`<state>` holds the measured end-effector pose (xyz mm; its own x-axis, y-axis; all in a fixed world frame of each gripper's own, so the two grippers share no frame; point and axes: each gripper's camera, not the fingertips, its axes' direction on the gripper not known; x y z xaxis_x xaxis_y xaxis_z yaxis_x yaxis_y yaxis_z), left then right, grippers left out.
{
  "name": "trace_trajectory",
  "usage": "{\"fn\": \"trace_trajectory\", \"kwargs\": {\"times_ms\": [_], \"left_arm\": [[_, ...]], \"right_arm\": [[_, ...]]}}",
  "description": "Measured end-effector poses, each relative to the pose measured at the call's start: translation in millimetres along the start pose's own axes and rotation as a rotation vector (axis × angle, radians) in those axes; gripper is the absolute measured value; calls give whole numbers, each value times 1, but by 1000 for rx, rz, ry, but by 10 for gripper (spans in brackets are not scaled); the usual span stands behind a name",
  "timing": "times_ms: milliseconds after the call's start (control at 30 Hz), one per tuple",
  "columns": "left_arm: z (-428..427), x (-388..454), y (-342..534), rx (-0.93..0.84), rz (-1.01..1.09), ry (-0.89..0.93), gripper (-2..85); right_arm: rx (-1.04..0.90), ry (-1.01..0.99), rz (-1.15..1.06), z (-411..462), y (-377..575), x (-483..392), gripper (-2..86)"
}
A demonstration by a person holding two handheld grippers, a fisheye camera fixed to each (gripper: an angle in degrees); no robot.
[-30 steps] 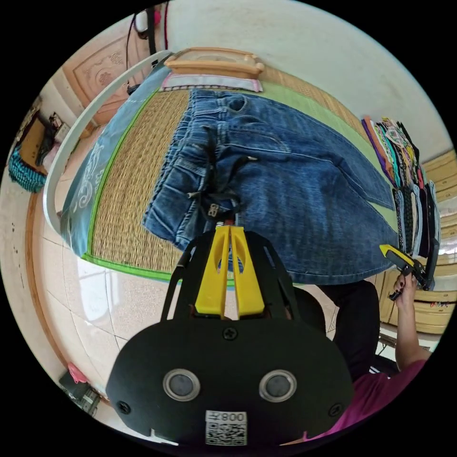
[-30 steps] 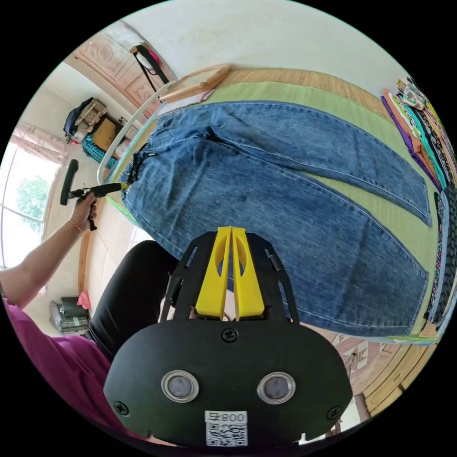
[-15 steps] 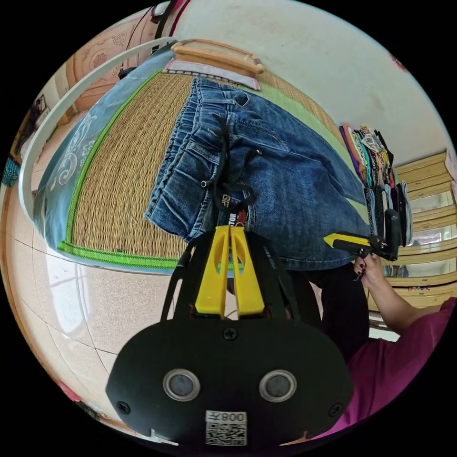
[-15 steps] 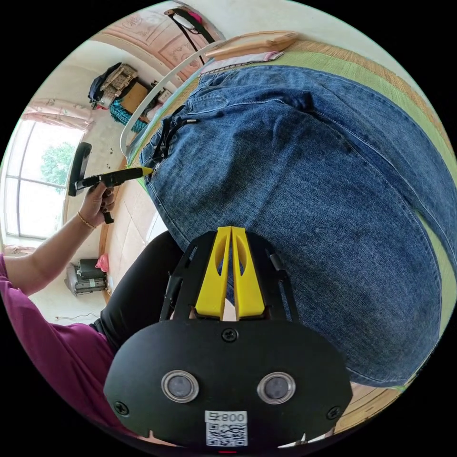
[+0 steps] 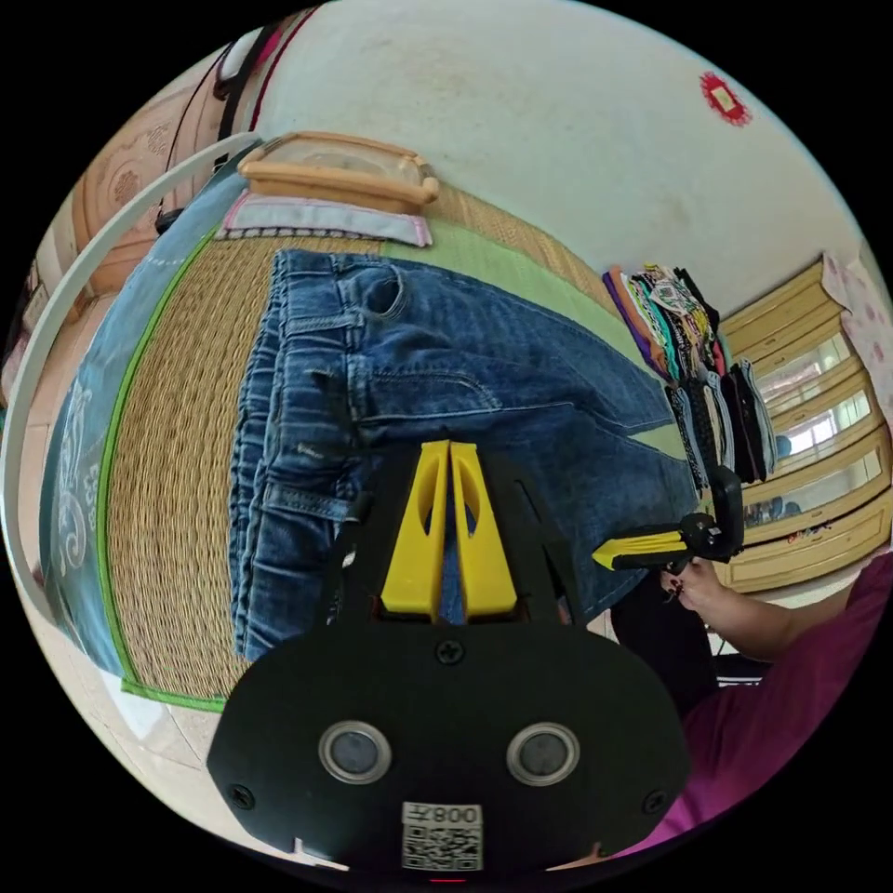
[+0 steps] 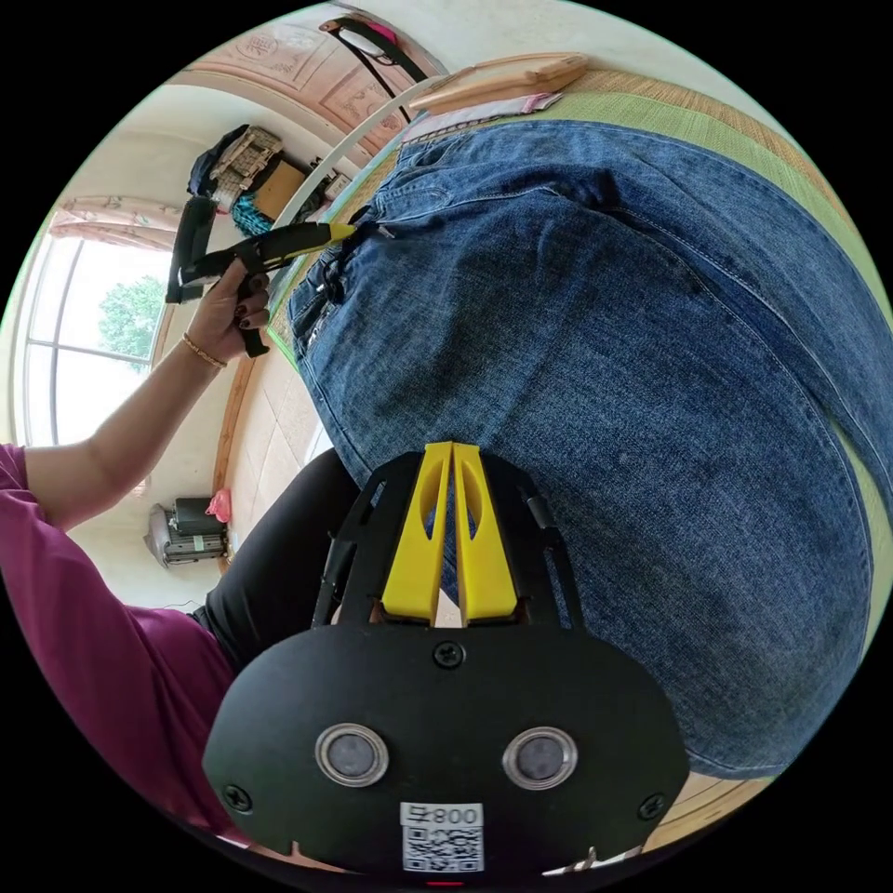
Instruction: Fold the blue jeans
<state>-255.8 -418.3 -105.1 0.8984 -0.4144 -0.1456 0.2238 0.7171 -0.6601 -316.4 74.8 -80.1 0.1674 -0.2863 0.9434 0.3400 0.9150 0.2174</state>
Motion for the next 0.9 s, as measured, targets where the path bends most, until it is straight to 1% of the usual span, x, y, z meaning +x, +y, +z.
{"fn": "trace_trajectory", "kwargs": {"times_ms": [67, 100, 133, 200, 267, 367, 600, 767, 900], "left_arm": [[13, 0, -24, -136, 47, -90, 1], [13, 0, -29, -154, 56, -107, 1], [9, 3, -39, -151, 96, -103, 1], [-5, 7, -52, -111, 158, -60, 2], [-23, 6, -71, -40, 204, -12, 5], [-36, -1, -99, 23, 262, 53, 12], [-12, -37, -168, -40, 205, 40, 39], [17, -54, -220, -119, 188, -71, 67], [24, -60, -259, -123, 186, -116, 79]], "right_arm": [[-6, -28, 18, -1, -2, 4, 0], [-15, -43, 26, -3, -4, 7, 1], [-14, -47, 31, -6, -5, 8, 1], [57, -64, 37, -27, -6, 13, 1], [118, -77, 36, -47, -8, 18, 1], [204, -26, 18, -79, -22, 29, 1], [288, 46, -17, -104, -79, 46, 5], [276, 88, -27, -98, -120, 50, 21], [269, 194, -84, -100, -169, 45, 60]]}}
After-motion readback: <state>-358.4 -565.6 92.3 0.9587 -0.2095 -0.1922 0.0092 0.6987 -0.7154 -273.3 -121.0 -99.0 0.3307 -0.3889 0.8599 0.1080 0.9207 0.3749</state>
